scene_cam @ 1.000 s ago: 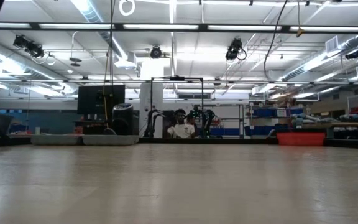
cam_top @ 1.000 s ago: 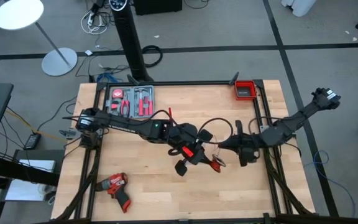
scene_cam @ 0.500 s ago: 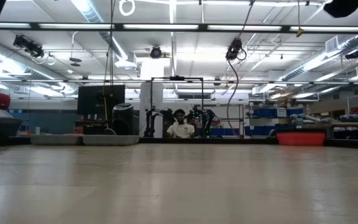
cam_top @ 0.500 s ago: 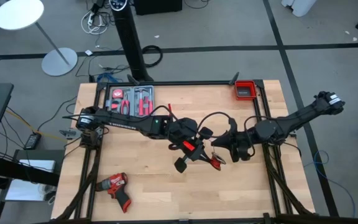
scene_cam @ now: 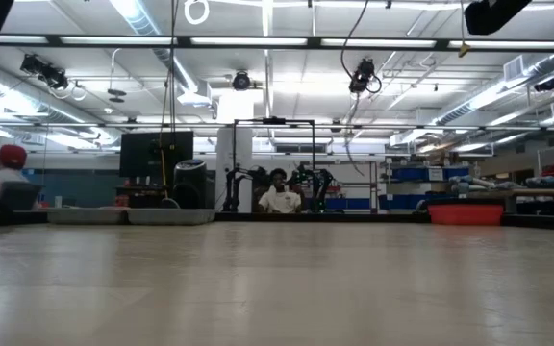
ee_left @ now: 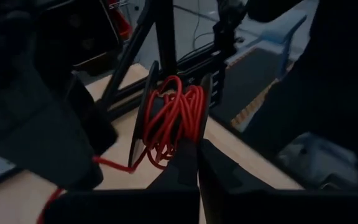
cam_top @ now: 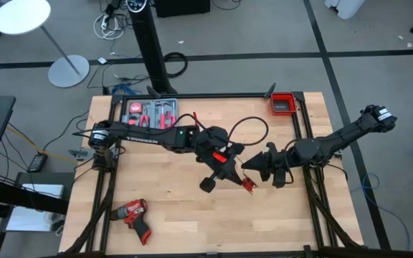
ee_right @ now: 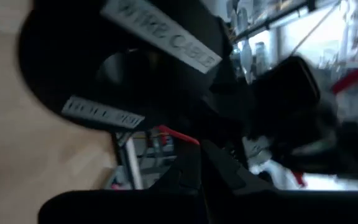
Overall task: Coil cords
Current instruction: Coil the red wire on the black spool
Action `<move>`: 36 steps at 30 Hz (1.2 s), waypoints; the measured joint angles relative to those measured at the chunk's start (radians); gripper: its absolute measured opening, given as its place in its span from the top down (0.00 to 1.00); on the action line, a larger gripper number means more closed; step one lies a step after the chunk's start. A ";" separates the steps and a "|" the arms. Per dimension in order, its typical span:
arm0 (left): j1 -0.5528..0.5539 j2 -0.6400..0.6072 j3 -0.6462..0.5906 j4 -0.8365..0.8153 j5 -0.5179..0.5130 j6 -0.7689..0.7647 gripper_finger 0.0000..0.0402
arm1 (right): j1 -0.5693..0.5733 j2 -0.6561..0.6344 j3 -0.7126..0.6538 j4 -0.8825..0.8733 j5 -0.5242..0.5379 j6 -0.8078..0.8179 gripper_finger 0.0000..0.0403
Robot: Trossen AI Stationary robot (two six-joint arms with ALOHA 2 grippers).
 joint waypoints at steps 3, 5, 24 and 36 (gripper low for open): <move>0.014 0.000 0.000 -0.003 0.054 -0.050 1.00 | 0.001 0.000 0.000 0.003 -0.002 -0.101 1.00; 0.022 0.000 0.000 -0.003 0.076 -0.087 1.00 | 0.001 0.000 0.000 0.008 -0.015 -0.172 1.00; 0.057 0.000 -0.001 0.004 0.197 -0.325 1.00 | 0.075 0.100 0.000 0.253 0.033 -0.767 1.00; 0.066 -0.002 0.001 0.031 0.194 -0.384 1.00 | 0.186 0.107 -0.001 0.375 0.125 -0.744 0.99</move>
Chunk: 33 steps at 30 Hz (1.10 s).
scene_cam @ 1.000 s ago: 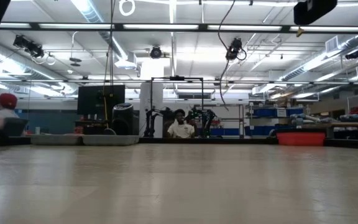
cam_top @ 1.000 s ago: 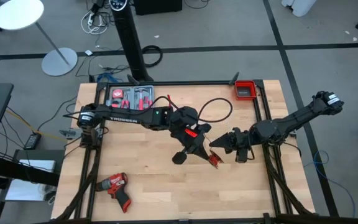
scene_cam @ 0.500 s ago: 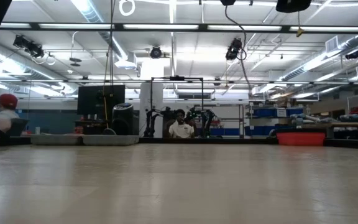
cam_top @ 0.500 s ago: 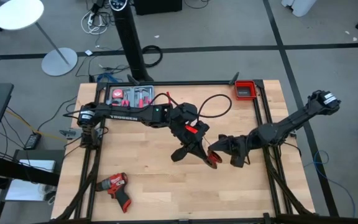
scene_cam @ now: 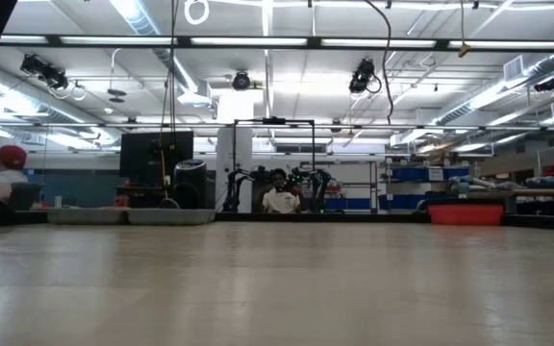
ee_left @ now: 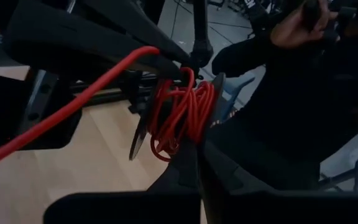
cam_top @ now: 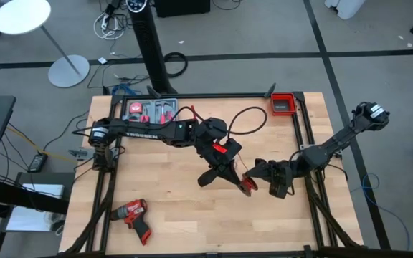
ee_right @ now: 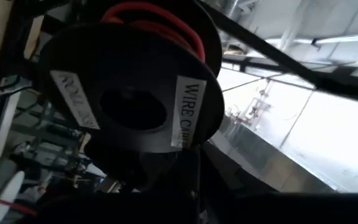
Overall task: Coil cords
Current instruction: Coil the red wire on the black spool
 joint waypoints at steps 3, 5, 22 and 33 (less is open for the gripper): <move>0.006 0.001 -0.001 -0.007 -0.003 -0.001 1.00 | 0.012 0.008 0.000 0.018 0.044 0.034 0.99; 0.015 0.000 -0.001 -0.012 -0.004 -0.009 1.00 | 0.017 0.008 0.000 0.018 0.069 0.050 1.00; 0.037 0.007 -0.007 -0.139 -0.080 -0.049 1.00 | 0.149 0.000 0.007 0.028 0.345 0.104 0.82; 0.039 -0.020 -0.006 -0.385 -0.231 0.112 1.00 | 0.229 0.003 0.004 -0.029 0.568 0.368 0.68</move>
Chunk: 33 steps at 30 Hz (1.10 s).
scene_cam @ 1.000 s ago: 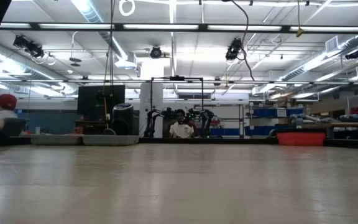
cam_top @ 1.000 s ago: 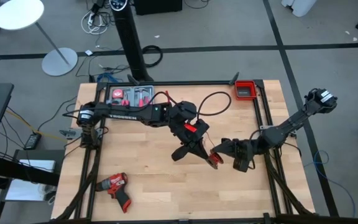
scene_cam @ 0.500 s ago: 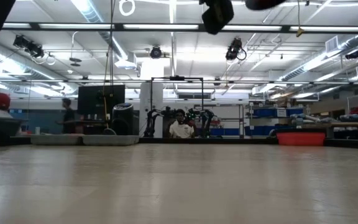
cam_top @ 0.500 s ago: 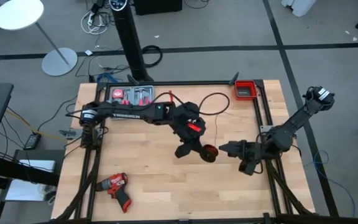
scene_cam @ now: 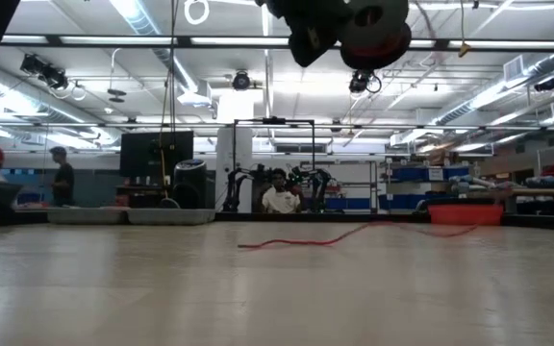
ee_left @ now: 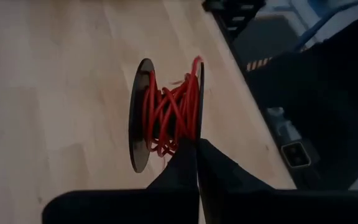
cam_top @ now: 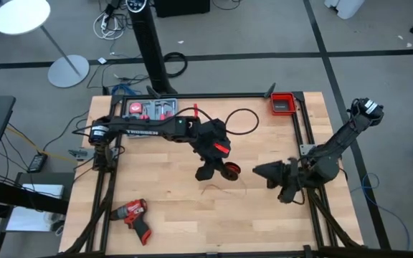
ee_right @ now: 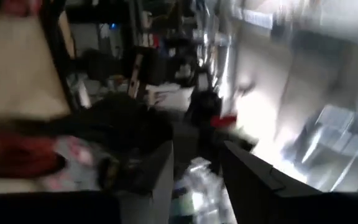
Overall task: Coil cords
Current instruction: Coil the red wire on the black spool
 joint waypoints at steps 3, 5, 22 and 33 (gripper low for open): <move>-0.001 -0.003 0.000 -0.006 -0.015 0.035 1.00 | -0.003 0.000 -0.001 0.014 0.027 0.355 0.67; -0.004 -0.006 0.000 -0.006 -0.047 0.068 1.00 | -0.004 0.000 -0.001 -0.010 0.036 0.603 0.67; -0.146 -0.031 0.002 0.236 -0.304 0.391 1.00 | 0.050 -0.026 -0.003 -0.864 -0.080 1.881 0.69; -0.224 -0.031 0.002 0.355 -0.421 0.390 1.00 | 0.027 -0.026 -0.142 -0.779 -0.240 2.129 0.69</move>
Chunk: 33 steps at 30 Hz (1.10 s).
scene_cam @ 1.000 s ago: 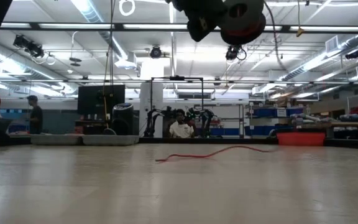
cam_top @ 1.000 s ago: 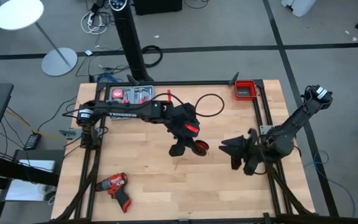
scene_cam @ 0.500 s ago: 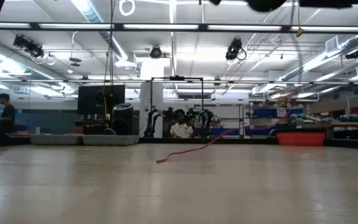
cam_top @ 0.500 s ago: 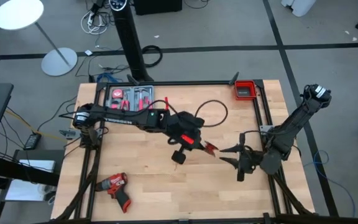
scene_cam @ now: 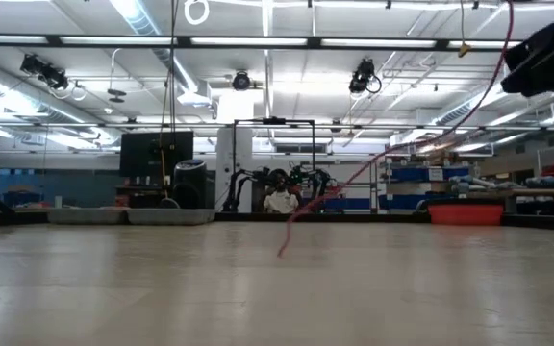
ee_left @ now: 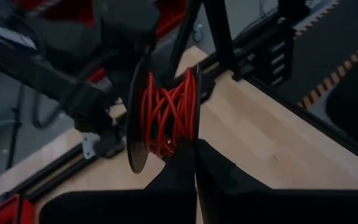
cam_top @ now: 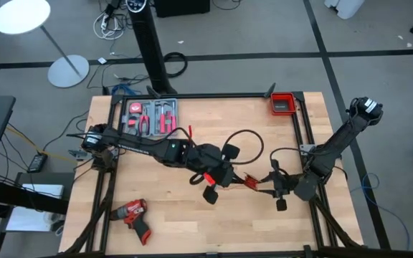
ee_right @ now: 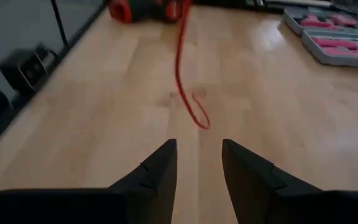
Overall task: Coil cords
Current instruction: Coil the red wire on the black spool
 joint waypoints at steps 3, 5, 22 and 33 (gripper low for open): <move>-0.016 0.000 0.000 0.030 -0.032 -0.001 1.00 | -0.023 0.003 -0.092 0.185 -0.008 -0.005 0.69; -0.027 0.000 0.000 0.052 -0.051 -0.001 1.00 | -0.044 0.014 -0.167 0.326 -0.010 -0.014 0.69; -0.046 0.000 0.000 0.129 -0.160 0.001 1.00 | -0.115 0.166 -0.204 0.692 -0.120 -0.242 0.73; -0.046 0.000 0.000 0.131 -0.171 0.001 1.00 | -0.169 0.194 -0.194 0.767 -0.183 -0.243 0.80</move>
